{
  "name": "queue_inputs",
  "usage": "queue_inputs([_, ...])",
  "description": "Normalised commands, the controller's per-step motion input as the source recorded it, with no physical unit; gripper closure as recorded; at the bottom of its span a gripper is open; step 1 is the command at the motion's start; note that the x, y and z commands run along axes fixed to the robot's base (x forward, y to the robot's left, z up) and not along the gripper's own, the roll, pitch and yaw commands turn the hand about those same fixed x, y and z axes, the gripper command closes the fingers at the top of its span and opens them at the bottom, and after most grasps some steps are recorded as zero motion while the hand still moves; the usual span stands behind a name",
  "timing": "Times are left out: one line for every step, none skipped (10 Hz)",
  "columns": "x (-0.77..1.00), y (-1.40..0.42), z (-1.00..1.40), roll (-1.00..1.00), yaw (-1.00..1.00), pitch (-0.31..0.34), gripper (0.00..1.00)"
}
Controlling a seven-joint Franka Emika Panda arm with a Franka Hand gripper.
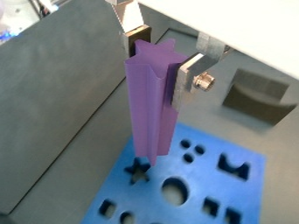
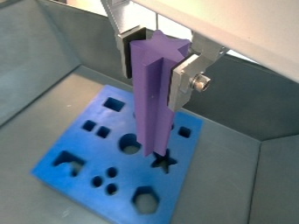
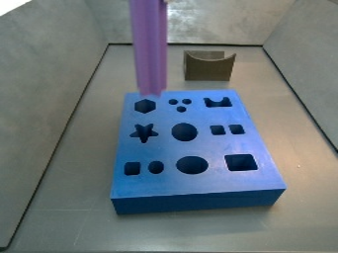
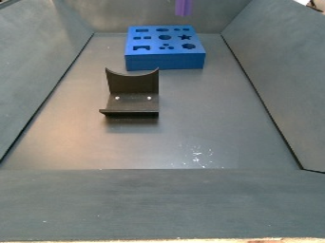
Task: Pick up the star object. Move up. Move to above the board. Insert the star object.
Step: Insert the star object.
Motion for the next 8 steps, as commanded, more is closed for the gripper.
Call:
queue_inputs([-0.04,-0.15,-0.12,-0.02,0.07,-0.131,1.00])
queue_inputs([0.00,0.00,0.00,0.00,0.00,0.000,1.00])
queue_inputs([0.22,0.00,-0.26,-0.07,-0.48,-0.021,1.00])
queue_inputs([0.16,0.00,-0.32,-0.07,-0.80,-0.051,1.00])
queue_inputs([0.02,0.00,-0.06,-0.03,-0.29,-0.073,1.00])
queue_inputs([0.00,0.00,-0.05,0.00,0.00,0.000,1.00])
queue_inputs([-0.32,-0.01,-0.62,0.09,0.00,-0.039,1.00])
queue_inputs([-0.31,-0.03,-0.76,0.08,-0.44,-0.074,1.00])
